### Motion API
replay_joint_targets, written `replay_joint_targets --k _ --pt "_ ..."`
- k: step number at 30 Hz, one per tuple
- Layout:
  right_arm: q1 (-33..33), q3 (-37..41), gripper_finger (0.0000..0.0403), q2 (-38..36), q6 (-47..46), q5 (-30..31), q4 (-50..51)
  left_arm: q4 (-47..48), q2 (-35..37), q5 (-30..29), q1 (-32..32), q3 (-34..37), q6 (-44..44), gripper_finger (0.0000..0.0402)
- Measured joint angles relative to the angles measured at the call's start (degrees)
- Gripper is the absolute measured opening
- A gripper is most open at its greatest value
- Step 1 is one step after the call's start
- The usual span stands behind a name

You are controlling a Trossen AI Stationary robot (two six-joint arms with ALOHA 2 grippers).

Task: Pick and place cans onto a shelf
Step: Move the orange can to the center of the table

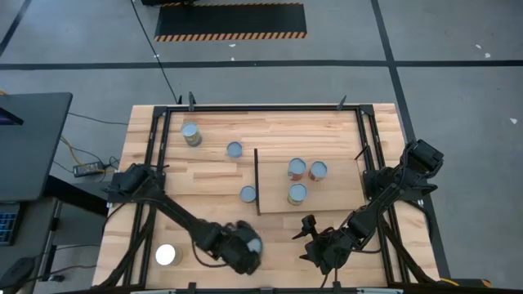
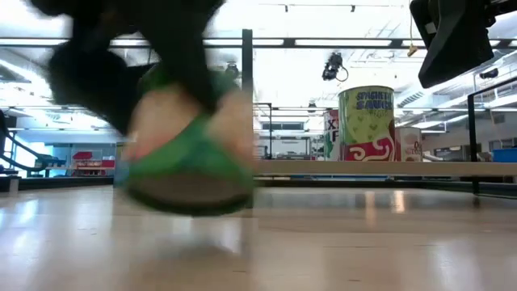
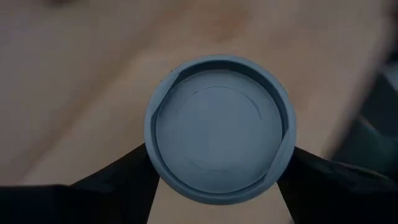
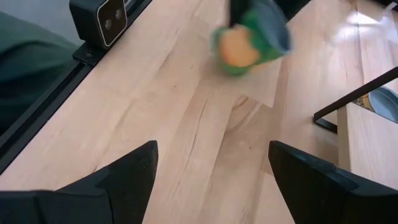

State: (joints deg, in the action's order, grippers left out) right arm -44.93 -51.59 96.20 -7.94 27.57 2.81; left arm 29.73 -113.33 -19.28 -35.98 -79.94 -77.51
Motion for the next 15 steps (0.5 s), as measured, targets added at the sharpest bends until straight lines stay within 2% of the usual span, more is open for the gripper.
replay_joint_targets --k 3,5,10,15 --pt "0.00 0.00 0.0313 0.00 0.00 -0.01 -0.02 9.68 0.04 -5.22 -1.71 0.02 -12.52 0.0289" --pt "0.00 0.00 0.0313 0.00 0.00 0.00 -0.04 13.53 -0.01 -6.57 -2.33 0.02 -16.75 0.0289" --pt "0.07 0.00 0.0313 0.00 -0.02 -0.01 -0.19 18.22 -0.06 -8.95 -2.91 0.02 -17.66 0.0293" --pt "0.11 0.00 0.0313 0.00 -0.02 0.00 -0.16 17.93 -0.11 -10.52 -2.89 0.02 -14.85 0.0328"
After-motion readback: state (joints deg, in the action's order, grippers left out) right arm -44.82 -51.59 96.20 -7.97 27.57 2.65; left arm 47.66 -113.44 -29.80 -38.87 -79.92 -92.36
